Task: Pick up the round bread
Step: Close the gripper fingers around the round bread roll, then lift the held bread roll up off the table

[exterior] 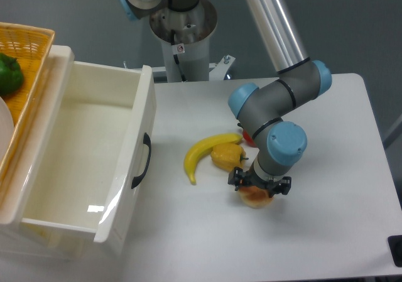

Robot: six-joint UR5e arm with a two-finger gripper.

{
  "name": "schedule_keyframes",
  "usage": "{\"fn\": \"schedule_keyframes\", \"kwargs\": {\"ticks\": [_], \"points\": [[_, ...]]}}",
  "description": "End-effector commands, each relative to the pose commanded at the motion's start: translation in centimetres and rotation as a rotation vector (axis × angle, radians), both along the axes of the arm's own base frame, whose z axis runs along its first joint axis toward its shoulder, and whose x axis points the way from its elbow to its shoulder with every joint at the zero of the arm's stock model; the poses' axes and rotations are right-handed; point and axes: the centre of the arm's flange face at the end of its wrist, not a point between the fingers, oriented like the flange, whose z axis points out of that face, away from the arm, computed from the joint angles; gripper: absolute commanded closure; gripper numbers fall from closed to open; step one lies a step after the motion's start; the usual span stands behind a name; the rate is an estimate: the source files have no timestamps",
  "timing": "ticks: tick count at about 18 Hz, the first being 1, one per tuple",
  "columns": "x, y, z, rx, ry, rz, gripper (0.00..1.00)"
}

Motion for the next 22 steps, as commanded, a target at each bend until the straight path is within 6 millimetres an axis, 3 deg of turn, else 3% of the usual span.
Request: {"fn": "schedule_keyframes", "kwargs": {"ticks": [7,10,11,14,18,22], "points": [[0.0,0.0,0.2,0.000,0.000,0.002,0.27],[0.0,0.0,0.3,0.000,0.001,0.005,0.44],[-0.1,0.0,0.4,0.001,0.002,0.006,0.51],[-0.2,0.0,0.7,0.003,0.006,0.008,0.98],[-0.4,-0.1,1.4,0.012,0.015,0.000,1.00],[-0.4,-0.2,3.9,0.036,0.047,-0.004,1.00]]}}
